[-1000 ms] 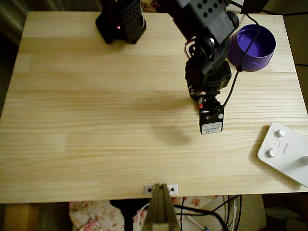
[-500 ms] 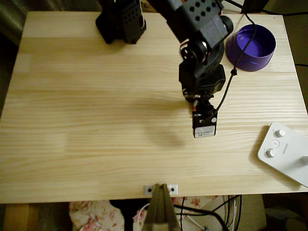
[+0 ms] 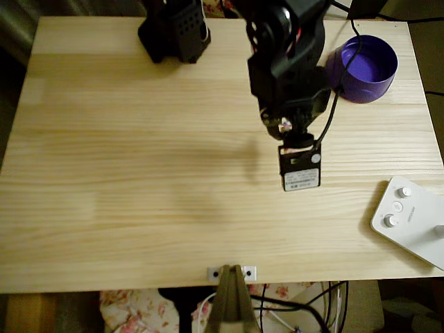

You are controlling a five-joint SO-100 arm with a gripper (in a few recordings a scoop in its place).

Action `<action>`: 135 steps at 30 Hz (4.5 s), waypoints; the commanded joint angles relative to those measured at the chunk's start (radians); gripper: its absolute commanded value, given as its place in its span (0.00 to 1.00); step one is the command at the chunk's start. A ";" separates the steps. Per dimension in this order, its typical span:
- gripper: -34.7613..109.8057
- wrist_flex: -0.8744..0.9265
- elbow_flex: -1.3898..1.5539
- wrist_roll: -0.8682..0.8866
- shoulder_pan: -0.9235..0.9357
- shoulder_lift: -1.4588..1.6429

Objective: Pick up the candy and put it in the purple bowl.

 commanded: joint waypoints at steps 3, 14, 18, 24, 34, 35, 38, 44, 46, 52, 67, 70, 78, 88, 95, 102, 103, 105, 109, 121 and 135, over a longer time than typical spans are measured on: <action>0.29 0.043 0.006 -0.005 0.012 0.206; 0.29 0.104 0.044 -0.046 -0.031 0.416; 0.29 0.118 0.074 -0.063 -0.058 0.502; 0.29 0.140 0.115 -0.094 -0.107 0.620; 0.29 0.129 0.124 -0.144 -0.224 0.776; 0.29 0.126 0.124 -0.147 -0.236 0.785; 0.29 0.114 0.124 -0.156 -0.272 0.815; 0.29 0.075 0.124 -0.198 -0.345 0.873; 0.29 0.052 0.126 -0.221 -0.373 0.888; 0.28 -0.017 0.126 -0.298 -0.456 0.894; 0.28 -0.146 0.046 -0.400 -0.591 0.703; 0.28 -0.161 0.032 -0.414 -0.604 0.652; 0.28 -0.195 -0.021 -0.437 -0.629 0.522; 0.28 -0.210 -0.087 -0.446 -0.670 0.350; 0.28 -0.232 -0.143 -0.471 -0.678 0.202; 0.28 -0.253 -0.213 -0.480 -0.680 0.069; 0.28 -0.253 -0.222 -0.483 -0.678 0.054; 0.28 -0.256 -0.233 -0.486 -0.676 0.031; 0.28 -0.270 -0.235 -0.492 -0.680 0.003; 0.28 -0.311 -0.244 -0.503 -0.687 -0.057; 0.35 -0.293 -0.242 -0.520 -0.704 -0.061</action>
